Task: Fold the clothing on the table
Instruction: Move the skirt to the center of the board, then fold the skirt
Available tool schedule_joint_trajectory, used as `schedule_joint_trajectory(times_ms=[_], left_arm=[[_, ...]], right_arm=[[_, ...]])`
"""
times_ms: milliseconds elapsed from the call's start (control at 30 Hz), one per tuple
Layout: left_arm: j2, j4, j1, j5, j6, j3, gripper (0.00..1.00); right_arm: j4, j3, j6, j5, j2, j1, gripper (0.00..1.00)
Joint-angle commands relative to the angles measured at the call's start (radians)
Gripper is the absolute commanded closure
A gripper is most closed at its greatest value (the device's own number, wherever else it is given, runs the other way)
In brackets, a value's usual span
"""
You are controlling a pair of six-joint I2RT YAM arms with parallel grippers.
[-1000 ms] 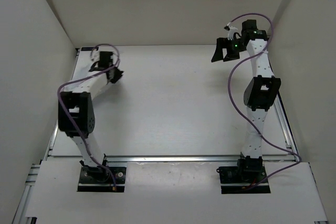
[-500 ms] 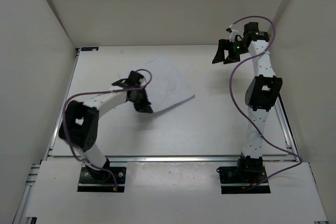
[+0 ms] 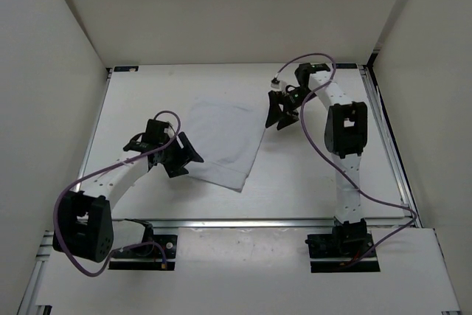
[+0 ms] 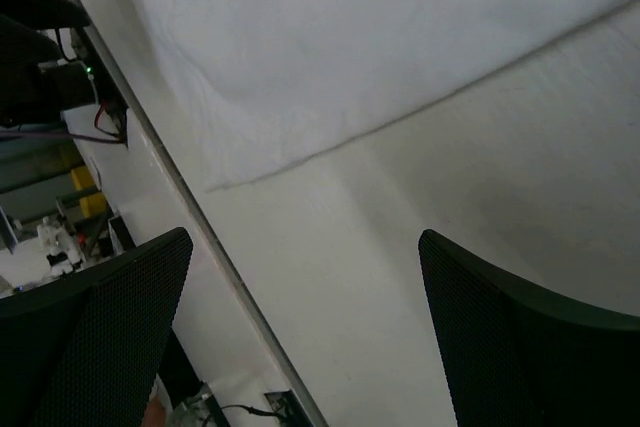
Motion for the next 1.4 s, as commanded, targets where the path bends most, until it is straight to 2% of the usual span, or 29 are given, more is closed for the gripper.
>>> schedule_joint_trajectory(times_ms=[0,133,200,267,300,367,500,567,733,900,1067,1133,1167,1233,1267,1300,1333,1367], left_arm=[[-0.031,0.018,0.012,0.013,-0.001,-0.02,0.23],[-0.033,-0.019,0.01,-0.007,0.025,0.005,0.31],[-0.03,-0.008,-0.012,-0.036,0.026,0.012,0.57],[0.019,0.003,-0.065,-0.057,0.027,0.04,0.69],[0.065,0.012,-0.097,-0.049,0.023,0.058,0.75],[0.168,0.033,-0.157,-0.03,0.01,0.091,0.78],[0.343,0.063,-0.224,-0.001,0.021,0.18,0.84],[0.473,0.011,-0.241,-0.001,0.041,0.273,1.0],[0.665,-0.062,-0.263,0.045,0.093,0.45,1.0],[0.825,0.003,-0.299,0.132,0.012,0.629,1.0],[0.923,0.009,-0.316,0.188,-0.042,0.824,1.0],[0.906,-0.037,-0.344,0.144,0.005,0.955,1.0],[0.892,-0.074,-0.353,0.09,0.075,0.991,0.96],[0.783,-0.12,-0.37,-0.014,0.145,1.024,0.46],[0.742,-0.108,-0.353,-0.069,0.156,0.935,0.32],[0.648,-0.062,-0.341,-0.087,0.142,0.871,0.31],[0.544,-0.034,-0.298,-0.085,0.128,0.706,0.29],[0.492,0.04,-0.269,-0.07,0.084,0.524,0.16]], right_arm=[[0.054,-0.075,0.045,0.036,-0.097,-0.061,0.01],[0.102,-0.296,0.008,0.093,-0.259,-0.062,0.05],[0.144,-0.437,-0.018,0.101,-0.325,-0.03,0.07],[0.18,-0.513,-0.009,0.049,-0.332,-0.025,0.09],[0.246,-0.553,0.023,0.029,-0.336,-0.049,0.1],[0.336,-0.59,0.118,0.01,-0.325,-0.057,0.12],[0.421,-0.603,0.12,0.009,-0.331,-0.014,0.11],[0.463,-0.625,0.138,0.001,-0.331,-0.029,0.1],[0.513,-0.676,0.135,-0.014,-0.359,-0.046,0.1],[0.539,-0.711,0.124,-0.005,-0.4,-0.074,0.11],[0.537,-0.716,0.134,0.01,-0.416,-0.086,0.1],[0.543,-0.72,0.135,0.021,-0.422,-0.088,0.09],[0.541,-0.719,0.138,0.056,-0.426,-0.089,0.09],[0.54,-0.734,0.144,0.069,-0.437,-0.092,0.08],[0.529,-0.752,0.144,0.079,-0.445,-0.085,0.08],[0.539,-0.764,0.143,0.09,-0.446,-0.095,0.08],[0.543,-0.784,0.147,0.087,-0.442,-0.103,0.08],[0.552,-0.8,0.143,0.111,-0.449,-0.1,0.08]])
